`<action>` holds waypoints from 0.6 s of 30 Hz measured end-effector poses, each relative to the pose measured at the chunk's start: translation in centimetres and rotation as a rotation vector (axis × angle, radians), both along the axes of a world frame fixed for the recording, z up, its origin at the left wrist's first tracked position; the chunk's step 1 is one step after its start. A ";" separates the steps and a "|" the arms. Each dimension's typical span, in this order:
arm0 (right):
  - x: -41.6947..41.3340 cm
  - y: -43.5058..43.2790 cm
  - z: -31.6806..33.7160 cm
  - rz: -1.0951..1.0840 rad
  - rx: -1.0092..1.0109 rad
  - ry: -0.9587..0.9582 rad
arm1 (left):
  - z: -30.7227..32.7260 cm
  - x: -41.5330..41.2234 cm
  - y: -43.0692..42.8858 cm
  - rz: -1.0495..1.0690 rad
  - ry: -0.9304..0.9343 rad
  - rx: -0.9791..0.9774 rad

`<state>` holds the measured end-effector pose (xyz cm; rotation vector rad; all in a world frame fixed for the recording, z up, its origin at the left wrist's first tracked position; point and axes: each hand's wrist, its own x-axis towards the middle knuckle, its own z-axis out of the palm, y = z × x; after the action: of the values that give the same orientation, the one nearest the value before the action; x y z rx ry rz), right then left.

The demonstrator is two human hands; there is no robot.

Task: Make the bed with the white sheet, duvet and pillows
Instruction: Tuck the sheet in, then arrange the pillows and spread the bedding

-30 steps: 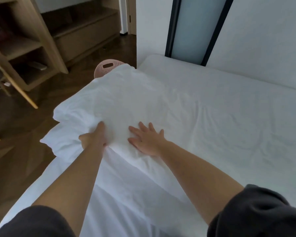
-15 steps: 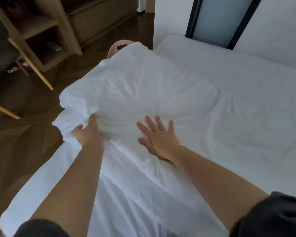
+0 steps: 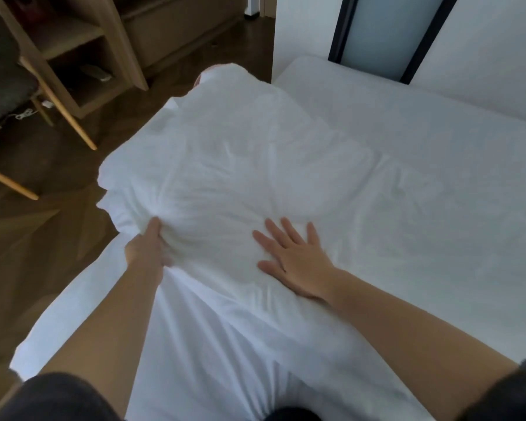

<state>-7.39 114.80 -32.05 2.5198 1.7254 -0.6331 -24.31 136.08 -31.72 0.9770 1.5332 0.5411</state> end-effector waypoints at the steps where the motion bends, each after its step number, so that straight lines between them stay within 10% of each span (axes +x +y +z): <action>1: -0.2 0.0 -0.2 -0.016 0.011 0.007 | 0.4 0.0 -0.3 -0.007 -0.050 -0.041; 7: -1.4 -3.2 1.4 -0.048 0.030 0.078 | 1.0 -0.5 -7.4 -0.217 -0.504 -0.250; 18: -4.8 -26.9 4.2 -0.570 0.127 -0.060 | 1.4 2.4 -25.3 -0.653 -0.671 -0.475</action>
<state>-12.21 87.93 -27.83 3.0995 1.0434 -0.4599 -21.94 110.80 -30.30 0.7507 0.6329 0.0085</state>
